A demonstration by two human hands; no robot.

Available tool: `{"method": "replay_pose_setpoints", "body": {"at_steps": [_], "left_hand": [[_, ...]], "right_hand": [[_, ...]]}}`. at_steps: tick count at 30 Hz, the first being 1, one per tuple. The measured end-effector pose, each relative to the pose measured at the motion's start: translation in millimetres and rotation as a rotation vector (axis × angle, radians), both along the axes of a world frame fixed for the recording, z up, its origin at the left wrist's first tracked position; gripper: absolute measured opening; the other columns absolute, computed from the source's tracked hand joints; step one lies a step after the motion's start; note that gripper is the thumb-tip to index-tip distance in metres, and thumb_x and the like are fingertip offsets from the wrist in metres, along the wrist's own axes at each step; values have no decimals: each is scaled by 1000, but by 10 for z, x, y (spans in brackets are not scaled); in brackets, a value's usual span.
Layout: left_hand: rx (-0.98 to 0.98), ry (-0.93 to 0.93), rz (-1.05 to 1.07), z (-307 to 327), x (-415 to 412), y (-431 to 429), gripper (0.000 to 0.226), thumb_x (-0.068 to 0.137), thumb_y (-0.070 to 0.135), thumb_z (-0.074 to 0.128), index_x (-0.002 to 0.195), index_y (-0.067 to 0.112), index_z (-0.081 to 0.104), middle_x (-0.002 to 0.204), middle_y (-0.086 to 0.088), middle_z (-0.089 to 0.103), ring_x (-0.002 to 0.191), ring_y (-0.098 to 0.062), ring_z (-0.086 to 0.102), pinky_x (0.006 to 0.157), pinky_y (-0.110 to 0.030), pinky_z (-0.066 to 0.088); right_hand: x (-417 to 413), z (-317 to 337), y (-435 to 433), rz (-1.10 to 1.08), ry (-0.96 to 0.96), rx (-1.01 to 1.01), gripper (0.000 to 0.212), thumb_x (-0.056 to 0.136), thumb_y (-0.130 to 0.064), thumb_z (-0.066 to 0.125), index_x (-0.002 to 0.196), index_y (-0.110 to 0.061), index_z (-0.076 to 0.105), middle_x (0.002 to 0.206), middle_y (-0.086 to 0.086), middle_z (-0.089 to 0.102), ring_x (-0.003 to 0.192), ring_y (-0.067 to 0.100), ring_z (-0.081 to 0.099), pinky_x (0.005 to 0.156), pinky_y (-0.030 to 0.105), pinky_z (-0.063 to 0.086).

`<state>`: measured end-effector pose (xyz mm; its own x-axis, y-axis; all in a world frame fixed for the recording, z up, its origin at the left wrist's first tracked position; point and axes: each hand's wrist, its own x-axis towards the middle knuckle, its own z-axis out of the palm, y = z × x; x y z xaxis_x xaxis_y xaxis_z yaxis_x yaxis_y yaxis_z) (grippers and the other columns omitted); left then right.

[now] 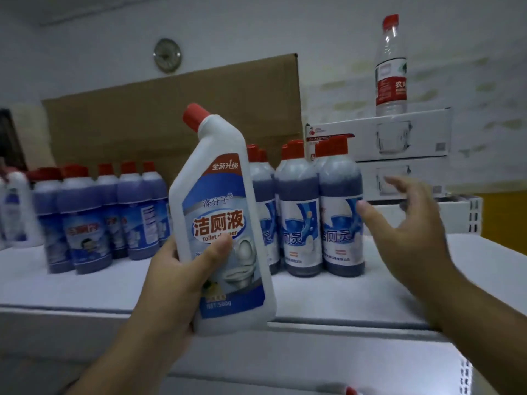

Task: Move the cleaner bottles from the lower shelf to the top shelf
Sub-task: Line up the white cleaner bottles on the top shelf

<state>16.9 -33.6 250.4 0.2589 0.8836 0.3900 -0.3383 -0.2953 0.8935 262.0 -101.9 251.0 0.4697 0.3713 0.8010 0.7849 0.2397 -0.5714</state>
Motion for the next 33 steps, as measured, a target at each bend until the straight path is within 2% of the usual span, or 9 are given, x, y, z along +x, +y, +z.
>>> {"method": "replay_pose_setpoints", "body": {"at_steps": [3, 8, 11, 13, 14, 16, 18, 27, 33], "left_hand": [[-29, -27, 134, -73, -225, -152, 49, 56, 31, 70, 102, 18, 60, 87, -6, 76, 75, -25, 74, 57, -39, 60], [-73, -57, 319, -156, -841, -337, 48, 63, 24, 71, 109, 17, 59, 97, -8, 75, 84, -28, 73, 69, -46, 59], [-77, -99, 375, -121, -1310, -439, 46, 66, 19, 70, 111, 17, 60, 94, -8, 76, 81, -27, 74, 60, -41, 59], [-85, -139, 412, -85, -1680, -497, 45, 66, 17, 69, 109, 17, 60, 89, -8, 76, 76, -26, 74, 56, -39, 58], [-82, -141, 442, -74, -1861, -517, 46, 65, 18, 70, 109, 17, 60, 90, -8, 76, 76, -26, 74, 57, -40, 59], [-72, -117, 508, -72, -2263, -552, 51, 63, 20, 72, 113, 17, 59, 95, -9, 75, 82, -28, 73, 64, -44, 59], [-57, -84, 557, -97, -2718, -571, 56, 63, 22, 73, 117, 16, 58, 102, -11, 74, 87, -31, 72, 69, -45, 59], [-27, -54, 554, -243, -4393, -279, 51, 64, 17, 69, 113, 16, 57, 93, -9, 75, 78, -27, 73, 57, -37, 59], [-16, -17, 546, -183, -5001, 392, 51, 63, 22, 70, 112, 18, 58, 96, -8, 75, 82, -27, 73, 62, -40, 59]], "right_hand": [[-356, -99, -235, 223, -324, 131, 43, 80, -38, 55, 117, -18, 48, 116, -11, 48, 105, -4, 43, 91, 1, 36], [-1358, -389, -105, 846, -239, -211, 52, 69, -60, 61, 114, -59, 34, 121, -44, 37, 117, -15, 39, 89, 4, 38], [-2006, -471, 131, 1144, -49, -478, 67, 75, -48, 70, 123, -56, 25, 122, -39, 35, 114, -10, 42, 87, 8, 43], [-2459, -530, 294, 1306, 54, -586, 68, 75, -41, 73, 127, -46, 29, 124, -29, 42, 112, -5, 47, 81, 9, 48], [-2663, -566, 366, 1369, 86, -626, 73, 71, -45, 75, 130, -41, 32, 127, -23, 45, 114, -2, 49, 88, 17, 50], [-3082, -625, 487, 1417, 96, -688, 95, 58, -59, 73, 140, -34, 30, 134, -14, 47, 120, 4, 49, 102, 35, 46], [-3524, -647, 574, 1451, 72, -711, 105, 54, -66, 72, 143, -32, 27, 138, -12, 45, 124, 6, 46, 107, 40, 41], [-5083, -673, 975, 1508, -16, -740, 94, 61, -63, 69, 141, -36, 28, 137, -17, 44, 126, 1, 42, 108, 33, 39], [-5642, -588, 1509, 1485, -29, -710, 97, 57, -63, 68, 141, -37, 27, 136, -19, 43, 125, -1, 42, 109, 32, 38]]}}
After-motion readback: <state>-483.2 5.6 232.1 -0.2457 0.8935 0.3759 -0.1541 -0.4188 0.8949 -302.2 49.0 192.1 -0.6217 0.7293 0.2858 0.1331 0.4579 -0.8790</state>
